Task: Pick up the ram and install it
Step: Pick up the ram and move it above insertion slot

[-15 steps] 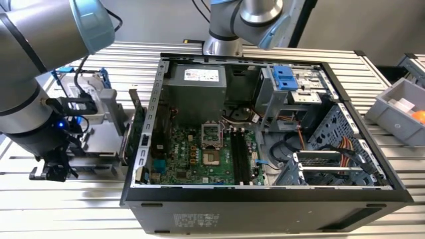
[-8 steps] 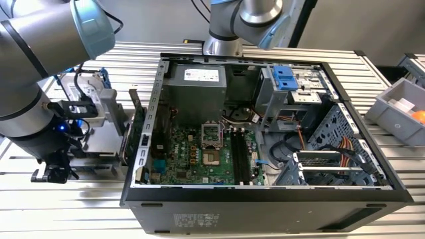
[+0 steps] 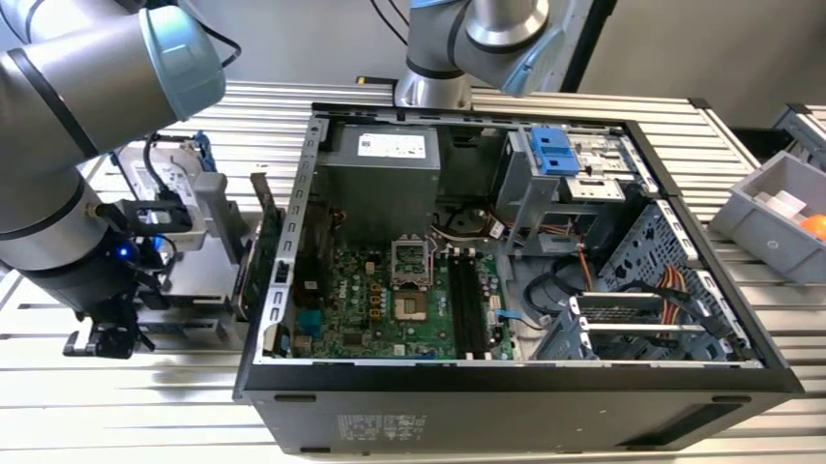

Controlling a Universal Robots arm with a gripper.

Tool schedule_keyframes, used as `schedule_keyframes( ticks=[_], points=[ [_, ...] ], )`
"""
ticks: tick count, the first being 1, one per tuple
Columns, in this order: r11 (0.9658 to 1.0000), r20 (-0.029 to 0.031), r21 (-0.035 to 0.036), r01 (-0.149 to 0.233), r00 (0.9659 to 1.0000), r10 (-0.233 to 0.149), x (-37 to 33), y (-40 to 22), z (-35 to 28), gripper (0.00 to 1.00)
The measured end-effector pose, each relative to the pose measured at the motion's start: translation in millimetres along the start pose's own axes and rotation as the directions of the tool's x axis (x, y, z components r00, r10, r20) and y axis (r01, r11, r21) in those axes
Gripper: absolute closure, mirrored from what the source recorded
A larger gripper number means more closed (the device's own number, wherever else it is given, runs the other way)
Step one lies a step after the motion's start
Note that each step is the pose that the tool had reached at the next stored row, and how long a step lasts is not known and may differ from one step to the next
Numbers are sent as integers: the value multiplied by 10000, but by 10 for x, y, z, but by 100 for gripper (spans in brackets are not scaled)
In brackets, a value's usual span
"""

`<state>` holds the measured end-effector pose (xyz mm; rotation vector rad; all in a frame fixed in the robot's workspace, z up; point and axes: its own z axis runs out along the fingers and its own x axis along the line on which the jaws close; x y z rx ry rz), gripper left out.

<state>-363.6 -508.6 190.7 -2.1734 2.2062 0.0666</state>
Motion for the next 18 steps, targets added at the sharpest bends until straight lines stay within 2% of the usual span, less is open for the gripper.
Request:
schedule_keyframes(
  ticks=[1,2,18],
  points=[
    [10000,0,1,0,10000,0,0,0,0,0],
    [10000,-1,0,0,10000,0,0,0,0,100],
    [10000,-8,1,0,10000,0,0,0,1,100]
  ],
)
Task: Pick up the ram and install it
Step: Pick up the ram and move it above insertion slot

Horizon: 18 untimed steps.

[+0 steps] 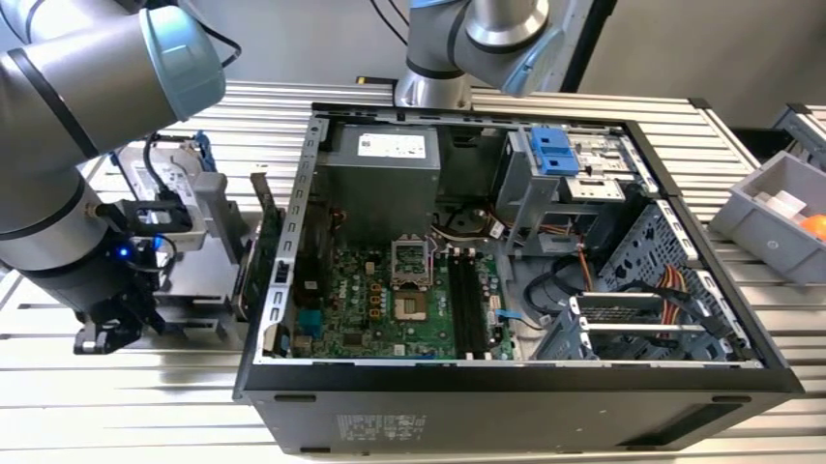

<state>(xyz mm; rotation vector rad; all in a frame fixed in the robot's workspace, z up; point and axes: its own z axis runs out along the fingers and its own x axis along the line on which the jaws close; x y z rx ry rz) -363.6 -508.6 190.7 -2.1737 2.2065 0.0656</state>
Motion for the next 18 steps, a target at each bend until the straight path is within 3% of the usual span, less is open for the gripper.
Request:
schedule_keyframes(
  ticks=[12,18],
  points=[
    [10000,-6,-1,0,10000,0,0,0,-1,100],
    [10000,-4,1,0,10000,0,-6,0,-99,100]
  ],
)
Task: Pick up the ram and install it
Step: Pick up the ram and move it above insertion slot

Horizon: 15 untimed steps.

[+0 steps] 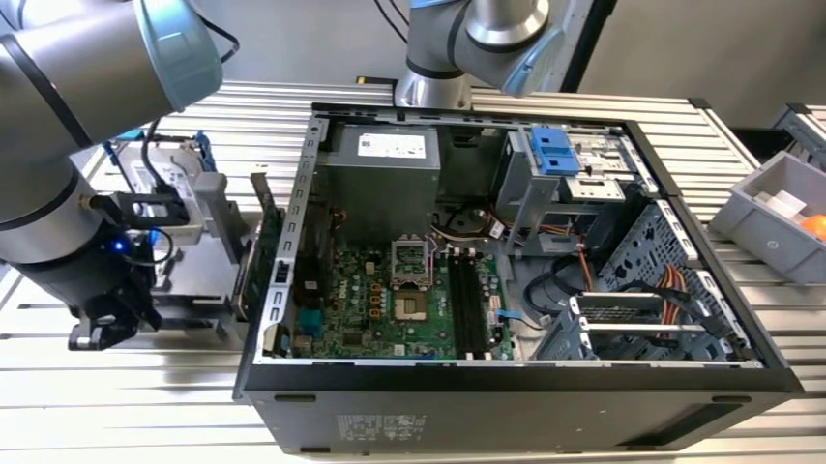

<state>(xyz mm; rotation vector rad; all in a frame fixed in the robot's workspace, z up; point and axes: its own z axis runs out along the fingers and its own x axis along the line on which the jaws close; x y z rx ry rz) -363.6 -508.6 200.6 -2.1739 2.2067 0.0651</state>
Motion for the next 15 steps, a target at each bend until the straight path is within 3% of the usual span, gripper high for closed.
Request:
schedule_keyframes(
  ticks=[15],
  points=[
    [10000,-2,-2,-1,10000,1,-10,0,-160,100]
  ],
)
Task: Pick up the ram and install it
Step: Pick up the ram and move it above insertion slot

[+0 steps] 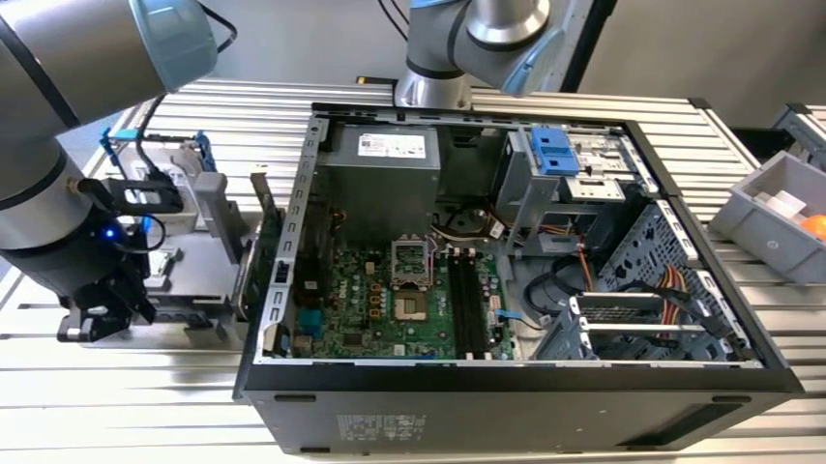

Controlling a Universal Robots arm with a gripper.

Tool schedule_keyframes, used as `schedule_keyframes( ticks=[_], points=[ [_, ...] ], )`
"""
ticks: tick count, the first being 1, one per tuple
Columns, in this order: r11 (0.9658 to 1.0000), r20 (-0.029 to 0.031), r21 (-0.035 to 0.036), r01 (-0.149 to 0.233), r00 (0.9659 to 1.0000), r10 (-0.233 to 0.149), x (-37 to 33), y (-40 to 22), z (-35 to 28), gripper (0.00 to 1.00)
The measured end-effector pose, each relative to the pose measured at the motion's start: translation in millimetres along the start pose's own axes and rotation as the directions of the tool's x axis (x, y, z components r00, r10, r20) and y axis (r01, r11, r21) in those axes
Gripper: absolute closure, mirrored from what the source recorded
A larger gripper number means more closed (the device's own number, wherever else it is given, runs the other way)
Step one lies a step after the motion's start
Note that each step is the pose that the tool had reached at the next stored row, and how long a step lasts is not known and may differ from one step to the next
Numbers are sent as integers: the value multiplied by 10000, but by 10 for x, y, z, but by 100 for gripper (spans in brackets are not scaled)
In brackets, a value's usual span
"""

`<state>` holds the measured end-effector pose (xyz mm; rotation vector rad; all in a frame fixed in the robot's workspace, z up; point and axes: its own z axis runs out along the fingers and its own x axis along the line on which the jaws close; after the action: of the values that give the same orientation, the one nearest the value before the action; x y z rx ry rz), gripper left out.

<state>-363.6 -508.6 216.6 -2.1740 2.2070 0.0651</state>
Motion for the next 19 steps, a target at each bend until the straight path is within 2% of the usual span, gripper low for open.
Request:
schedule_keyframes(
  ticks=[10,19],
  points=[
    [10000,1,1,-2,10000,2,-8,0,-130,100],
    [9999,3,9,-116,9999,116,-11,0,-188,100]
  ],
)
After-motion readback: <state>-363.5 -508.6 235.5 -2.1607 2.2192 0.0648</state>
